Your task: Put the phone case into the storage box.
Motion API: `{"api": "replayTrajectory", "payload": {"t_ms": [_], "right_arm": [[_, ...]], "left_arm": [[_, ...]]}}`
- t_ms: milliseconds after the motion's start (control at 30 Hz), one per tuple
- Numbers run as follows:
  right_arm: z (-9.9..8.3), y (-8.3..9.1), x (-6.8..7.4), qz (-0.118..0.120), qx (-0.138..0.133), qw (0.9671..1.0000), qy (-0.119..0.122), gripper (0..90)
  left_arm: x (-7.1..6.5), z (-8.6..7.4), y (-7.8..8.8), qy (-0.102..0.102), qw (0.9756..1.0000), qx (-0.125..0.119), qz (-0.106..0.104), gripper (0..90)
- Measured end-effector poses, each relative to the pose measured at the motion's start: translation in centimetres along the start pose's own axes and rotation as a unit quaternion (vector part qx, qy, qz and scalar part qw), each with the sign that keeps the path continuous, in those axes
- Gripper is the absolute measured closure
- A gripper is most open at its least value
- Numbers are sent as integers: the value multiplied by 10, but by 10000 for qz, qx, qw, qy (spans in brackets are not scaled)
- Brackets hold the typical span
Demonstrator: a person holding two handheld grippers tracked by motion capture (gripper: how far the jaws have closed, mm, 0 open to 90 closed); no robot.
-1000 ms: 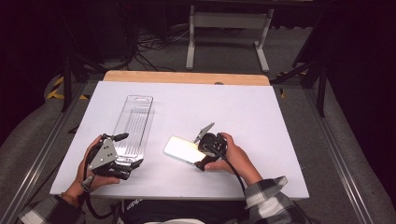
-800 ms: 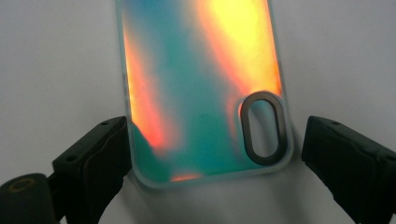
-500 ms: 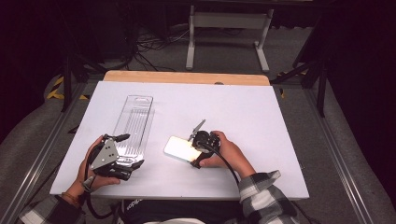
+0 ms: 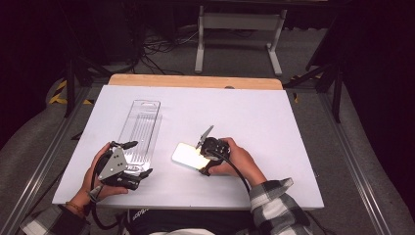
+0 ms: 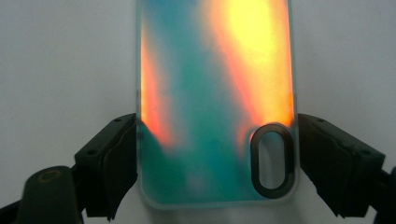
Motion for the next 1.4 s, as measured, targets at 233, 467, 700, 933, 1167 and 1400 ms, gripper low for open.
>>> {"api": "replayTrajectory", "payload": {"t_ms": [233,467,700,933,1167,1400], "right_arm": [[2,1,0,-197,-100,9997,103,174],[2,3,-1,-274,-236,9993,45,175],[5,9,-3,-411,-396,9983,-148,175],[8,15,-4,-396,-594,9971,-275,175],[11,25,-4,-287,-817,9948,-531,175],[15,33,-7,-309,-972,9921,-731,175]], "left_arm": [[-1,3,-1,-187,9997,61,120,58],[-4,4,-2,-419,9988,130,225,62],[-4,4,-3,-593,9973,222,362,65],[-6,7,-5,-985,9922,378,657,78],[-10,13,-9,-1313,9879,416,712,114],[-11,22,-18,-1831,9774,562,897,146]]}}
Point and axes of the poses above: each handheld gripper's, and its own axes: y roughly backward along the jaws, z roughly out of its top, x roughly to its left, the point moved 10 cm from there along -y, roughly forward along the jaws, and after that the axes turned 8 degrees about -z, right-handed, at the moved point
